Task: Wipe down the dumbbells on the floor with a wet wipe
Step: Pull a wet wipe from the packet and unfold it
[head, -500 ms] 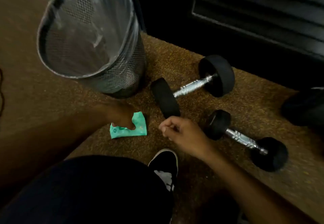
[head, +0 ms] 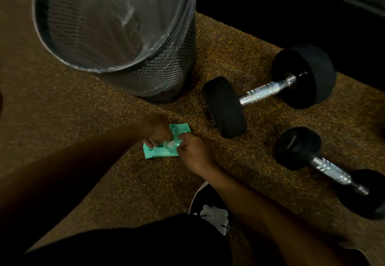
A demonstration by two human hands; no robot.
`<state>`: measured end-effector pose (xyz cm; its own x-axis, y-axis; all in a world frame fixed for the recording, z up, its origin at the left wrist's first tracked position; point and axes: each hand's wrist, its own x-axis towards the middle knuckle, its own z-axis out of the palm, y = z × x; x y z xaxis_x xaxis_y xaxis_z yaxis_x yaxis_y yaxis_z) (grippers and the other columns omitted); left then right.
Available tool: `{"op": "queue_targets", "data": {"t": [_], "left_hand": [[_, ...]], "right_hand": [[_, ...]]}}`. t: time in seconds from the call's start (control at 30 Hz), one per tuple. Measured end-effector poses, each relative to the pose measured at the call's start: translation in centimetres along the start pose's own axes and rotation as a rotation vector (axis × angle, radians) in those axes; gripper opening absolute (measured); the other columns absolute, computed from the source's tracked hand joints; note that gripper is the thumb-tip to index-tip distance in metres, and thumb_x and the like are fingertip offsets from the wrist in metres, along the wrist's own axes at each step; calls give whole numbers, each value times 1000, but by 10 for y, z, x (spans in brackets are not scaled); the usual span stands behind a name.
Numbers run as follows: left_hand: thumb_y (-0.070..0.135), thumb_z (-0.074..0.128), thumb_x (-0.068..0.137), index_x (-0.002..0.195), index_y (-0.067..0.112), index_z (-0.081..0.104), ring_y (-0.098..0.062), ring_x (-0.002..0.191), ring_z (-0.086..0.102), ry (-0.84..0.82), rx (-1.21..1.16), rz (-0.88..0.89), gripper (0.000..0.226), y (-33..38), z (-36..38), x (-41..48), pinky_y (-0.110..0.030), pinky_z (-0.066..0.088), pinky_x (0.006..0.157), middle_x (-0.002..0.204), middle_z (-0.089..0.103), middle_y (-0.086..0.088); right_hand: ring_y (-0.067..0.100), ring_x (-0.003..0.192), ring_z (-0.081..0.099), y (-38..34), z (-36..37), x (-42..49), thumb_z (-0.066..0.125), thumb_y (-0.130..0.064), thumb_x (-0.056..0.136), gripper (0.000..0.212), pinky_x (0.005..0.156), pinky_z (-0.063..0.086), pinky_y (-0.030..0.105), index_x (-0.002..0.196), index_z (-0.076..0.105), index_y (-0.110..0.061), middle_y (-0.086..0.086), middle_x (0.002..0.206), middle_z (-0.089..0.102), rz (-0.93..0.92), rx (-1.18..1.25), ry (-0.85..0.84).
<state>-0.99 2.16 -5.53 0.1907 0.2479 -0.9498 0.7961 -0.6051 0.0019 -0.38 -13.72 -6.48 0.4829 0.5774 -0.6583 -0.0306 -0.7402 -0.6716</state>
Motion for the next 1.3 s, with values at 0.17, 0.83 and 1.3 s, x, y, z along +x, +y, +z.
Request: {"op": "queue_targets", "data": {"t": [0.17,0.83,1.3], "left_hand": [[14,63,90,94,11,67,-14,88,69,-131,-25,59,6,-8,-18,-1,-33,57,68,90,71,-2],[11,56,98,136,0,53,-24,113,65,-122,-143,40,39,-23,-12,-3,-36,61,66,122,63,-19],[10,55,100,138,2,51,-27,120,59,-166,-177,11,40,-19,-11,-2,-41,58,77,131,59,-19]], "right_hand": [[29,112,62,-8,11,23,66,-22,87,35,95,50,40,121,65,-16,10,123,66,78,21,34],[20,77,56,2,13,13,57,-22,91,7,62,38,27,88,50,-20,-3,80,57,2,96,41],[17,73,49,17,18,-5,50,-23,97,9,64,34,28,90,49,-18,2,82,53,-126,92,-8]]}}
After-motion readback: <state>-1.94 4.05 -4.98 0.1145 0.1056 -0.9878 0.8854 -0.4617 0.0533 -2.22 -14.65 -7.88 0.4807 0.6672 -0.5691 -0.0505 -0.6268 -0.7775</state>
